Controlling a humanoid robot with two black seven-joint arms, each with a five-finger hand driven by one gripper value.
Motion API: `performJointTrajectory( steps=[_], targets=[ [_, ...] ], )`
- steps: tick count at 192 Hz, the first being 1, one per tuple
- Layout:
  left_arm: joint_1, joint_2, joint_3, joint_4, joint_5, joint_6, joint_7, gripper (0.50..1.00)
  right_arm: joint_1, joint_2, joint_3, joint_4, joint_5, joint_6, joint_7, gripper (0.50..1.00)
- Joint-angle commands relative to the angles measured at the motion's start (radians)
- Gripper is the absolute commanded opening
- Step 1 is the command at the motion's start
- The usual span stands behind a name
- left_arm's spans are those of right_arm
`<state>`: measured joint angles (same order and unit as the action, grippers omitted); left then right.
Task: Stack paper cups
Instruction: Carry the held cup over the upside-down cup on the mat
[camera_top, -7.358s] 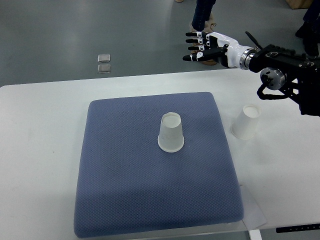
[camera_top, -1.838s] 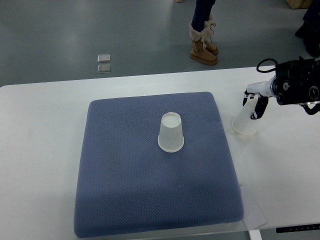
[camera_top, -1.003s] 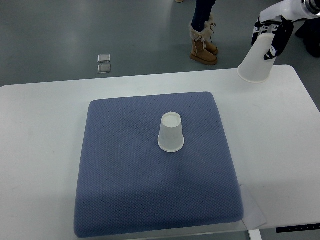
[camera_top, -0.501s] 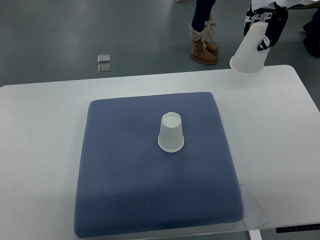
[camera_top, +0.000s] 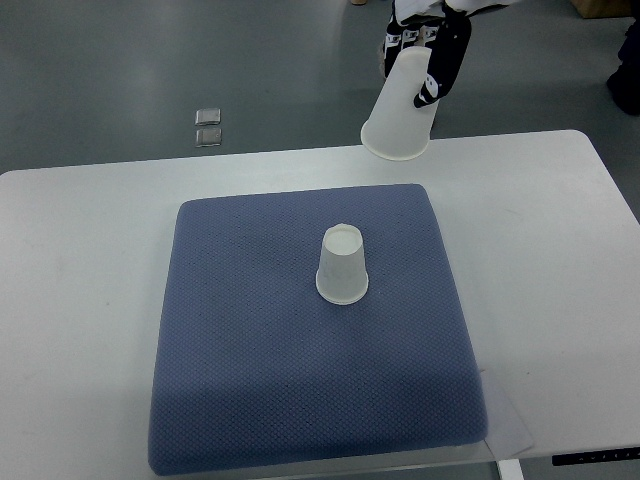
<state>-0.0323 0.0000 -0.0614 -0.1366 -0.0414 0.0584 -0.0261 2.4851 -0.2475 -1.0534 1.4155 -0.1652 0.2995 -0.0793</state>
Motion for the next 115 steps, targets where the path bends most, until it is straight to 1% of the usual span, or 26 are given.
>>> performJointTrajectory(
  steps=[1,19,41,70,115],
  targets=[
    [-0.001,0.000,0.000,0.000,0.000,0.000,0.000,1.000,0.001,0.033,0.023,-0.001,0.004,0.023,0.000,0.662],
    [0.000,0.000,0.000,0.000,0.000,0.000,0.000,1.000,0.003,0.068,0.027,-0.001,0.007,0.053,0.000,0.662],
    [0.000,0.000,0.000,0.000,0.000,0.000,0.000,1.000,0.006,0.109,0.059,-0.009,0.029,0.073,0.000,0.662],
    [0.000,0.000,0.000,0.000,0.000,0.000,0.000,1.000,0.011,0.178,0.078,-0.027,0.081,0.075,0.000,0.662],
    [-0.001,0.000,0.000,0.000,0.000,0.000,0.000,1.000,-0.009,0.234,0.092,-0.059,0.110,0.064,-0.002,0.662]
  ],
)
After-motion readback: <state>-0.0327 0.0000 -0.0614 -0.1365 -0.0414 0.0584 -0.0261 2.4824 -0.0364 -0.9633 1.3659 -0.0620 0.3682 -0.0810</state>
